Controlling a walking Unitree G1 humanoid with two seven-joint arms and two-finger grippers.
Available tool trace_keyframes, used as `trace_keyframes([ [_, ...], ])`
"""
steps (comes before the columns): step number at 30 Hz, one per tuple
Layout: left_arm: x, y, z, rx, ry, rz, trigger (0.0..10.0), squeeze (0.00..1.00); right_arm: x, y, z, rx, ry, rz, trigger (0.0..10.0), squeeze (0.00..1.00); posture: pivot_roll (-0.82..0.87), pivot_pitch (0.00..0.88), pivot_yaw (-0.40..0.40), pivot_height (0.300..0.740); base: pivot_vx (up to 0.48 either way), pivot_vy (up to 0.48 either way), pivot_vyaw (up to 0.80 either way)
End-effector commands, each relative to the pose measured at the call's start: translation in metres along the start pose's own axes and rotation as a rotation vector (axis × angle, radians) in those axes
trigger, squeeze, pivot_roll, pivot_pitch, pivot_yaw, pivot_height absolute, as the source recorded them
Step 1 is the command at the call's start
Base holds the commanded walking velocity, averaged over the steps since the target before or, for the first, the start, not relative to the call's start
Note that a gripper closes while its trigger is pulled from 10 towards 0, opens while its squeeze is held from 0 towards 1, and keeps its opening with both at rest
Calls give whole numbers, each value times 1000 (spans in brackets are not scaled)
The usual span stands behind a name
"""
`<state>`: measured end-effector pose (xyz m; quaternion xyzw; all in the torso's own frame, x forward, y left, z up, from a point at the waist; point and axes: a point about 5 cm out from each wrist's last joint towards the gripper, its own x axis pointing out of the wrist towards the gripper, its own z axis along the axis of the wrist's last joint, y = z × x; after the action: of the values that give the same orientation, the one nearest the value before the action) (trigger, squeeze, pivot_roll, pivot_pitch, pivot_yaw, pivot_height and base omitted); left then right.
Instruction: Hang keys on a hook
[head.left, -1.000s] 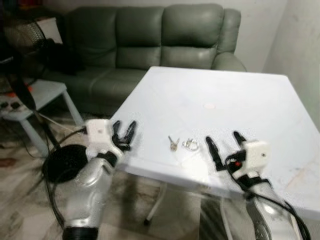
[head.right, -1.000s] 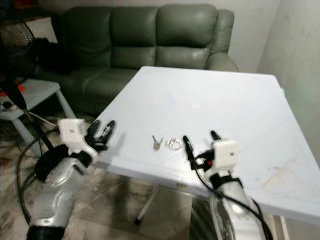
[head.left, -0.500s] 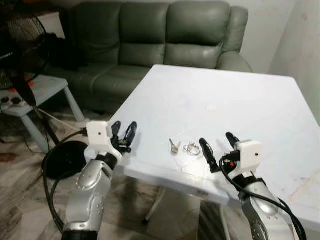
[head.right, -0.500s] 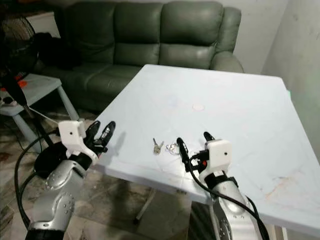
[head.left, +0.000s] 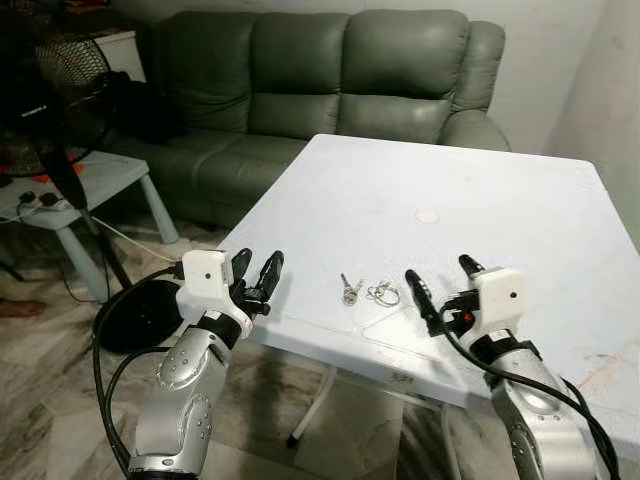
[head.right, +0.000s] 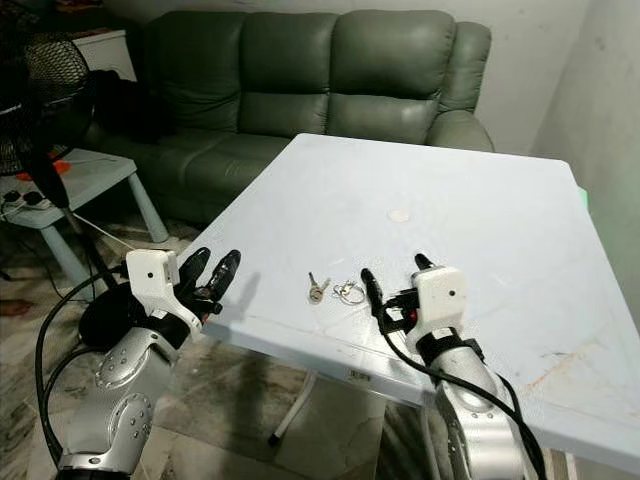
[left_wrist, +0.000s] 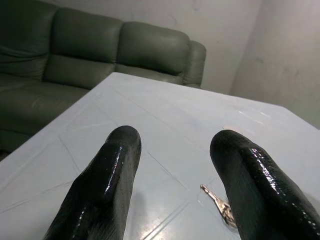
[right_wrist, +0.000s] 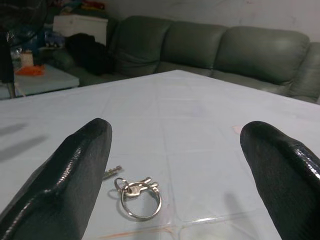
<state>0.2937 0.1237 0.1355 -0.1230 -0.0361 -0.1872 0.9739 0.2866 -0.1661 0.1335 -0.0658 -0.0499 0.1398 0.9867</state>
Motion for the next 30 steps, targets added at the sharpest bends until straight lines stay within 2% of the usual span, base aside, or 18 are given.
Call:
trace_keyframes([
  [1,-1,-3,2,26,2,-31,10000,0,5,1,-1,-20,24,-8,10000,0,102,0,39,740,0,0,0],
  [3,-3,-11,-3,39,25,-78,10000,0,11,2,-4,-24,64,-1,10000,0,100,0,40,740,0,0,0],
  [8,-5,-21,-6,30,49,-136,10000,0,23,1,-1,-55,78,-7,10000,0,104,0,38,740,0,0,0],
  [17,-15,-28,-11,21,72,-151,10000,0,38,2,8,-137,70,24,10000,0,121,0,24,740,0,0,0],
  [30,-33,-41,-13,-6,110,-161,10000,0,50,12,2,-202,140,139,10000,0,157,0,-3,740,0,0,0],
])
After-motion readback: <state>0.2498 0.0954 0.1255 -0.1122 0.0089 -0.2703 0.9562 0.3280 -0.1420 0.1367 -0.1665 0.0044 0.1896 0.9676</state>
